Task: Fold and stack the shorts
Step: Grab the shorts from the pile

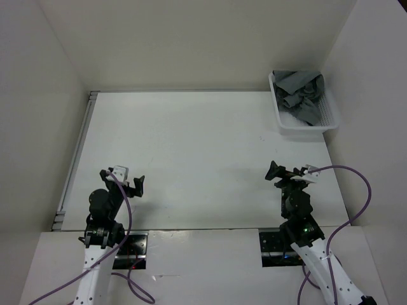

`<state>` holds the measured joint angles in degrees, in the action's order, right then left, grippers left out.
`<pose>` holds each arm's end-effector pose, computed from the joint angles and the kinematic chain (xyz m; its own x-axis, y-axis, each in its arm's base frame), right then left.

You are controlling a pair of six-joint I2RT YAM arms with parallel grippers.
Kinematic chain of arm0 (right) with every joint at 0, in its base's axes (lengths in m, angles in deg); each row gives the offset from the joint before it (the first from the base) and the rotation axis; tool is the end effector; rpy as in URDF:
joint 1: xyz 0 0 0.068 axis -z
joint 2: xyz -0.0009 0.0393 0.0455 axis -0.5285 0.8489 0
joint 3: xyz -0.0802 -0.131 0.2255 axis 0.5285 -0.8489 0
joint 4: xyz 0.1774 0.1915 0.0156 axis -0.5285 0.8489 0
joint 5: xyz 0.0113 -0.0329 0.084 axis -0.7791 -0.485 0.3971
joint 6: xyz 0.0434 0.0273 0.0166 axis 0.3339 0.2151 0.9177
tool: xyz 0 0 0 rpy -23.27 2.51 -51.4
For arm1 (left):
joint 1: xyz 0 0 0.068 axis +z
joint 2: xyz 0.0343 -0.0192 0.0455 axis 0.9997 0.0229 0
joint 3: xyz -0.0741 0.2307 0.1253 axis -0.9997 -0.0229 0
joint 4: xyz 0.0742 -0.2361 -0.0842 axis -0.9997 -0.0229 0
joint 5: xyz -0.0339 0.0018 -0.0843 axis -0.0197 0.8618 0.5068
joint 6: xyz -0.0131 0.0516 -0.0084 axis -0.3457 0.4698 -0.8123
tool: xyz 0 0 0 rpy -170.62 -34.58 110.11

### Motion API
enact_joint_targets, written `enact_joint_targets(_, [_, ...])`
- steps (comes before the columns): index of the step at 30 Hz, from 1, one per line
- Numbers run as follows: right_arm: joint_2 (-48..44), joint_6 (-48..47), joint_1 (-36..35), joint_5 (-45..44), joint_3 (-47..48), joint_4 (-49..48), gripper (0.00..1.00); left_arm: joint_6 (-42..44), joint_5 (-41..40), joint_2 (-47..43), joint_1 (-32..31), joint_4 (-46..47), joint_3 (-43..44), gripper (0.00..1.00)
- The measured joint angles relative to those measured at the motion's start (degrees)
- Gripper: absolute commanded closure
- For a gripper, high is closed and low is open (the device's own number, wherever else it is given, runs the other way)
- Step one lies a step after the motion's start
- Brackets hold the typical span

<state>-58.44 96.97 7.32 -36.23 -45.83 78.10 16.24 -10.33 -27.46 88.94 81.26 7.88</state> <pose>0.1007 0.0231 0.1868 0.0648 0.2469 -0.9669 0.1856 0.9490 0.2548 0.1076 -0.0053 0.1791 -0.0674 -0.0022 -0.9977 0.1555 0.9878 -0.0127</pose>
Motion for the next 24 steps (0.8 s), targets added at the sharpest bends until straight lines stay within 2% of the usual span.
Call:
enact_joint_targets(8, [0.0, -2.0, 0.0, 0.0, 0.0, -0.7, 0.00, 0.0, 6.6, 0.0, 0.0, -2.0, 0.0, 0.00])
enact_joint_targets(10, [0.0, -7.3, 0.0, 3.7, 0.0, -1.3, 0.00, 0.0, 8.9, 0.0, 0.0, -2.8, 0.0, 0.00])
enact_joint_targets(16, [0.0, -28.4, 0.0, 23.0, -0.1, -4.2, 0.00, -0.1, 14.4, 0.0, 0.0, -3.7, 0.0, 0.00])
enact_joint_targets(20, [0.0, -45.1, 0.0, 33.6, 0.0, -6.5, 0.00, -0.1, 11.3, 0.0, 0.0, 1.9, -0.1, 0.00])
enact_joint_targets(24, [1.4, -47.4, 0.0, 36.8, 4.8, -7.5, 0.00, -0.1, 8.4, 0.5, 0.0, 9.2, 1.4, 0.00])
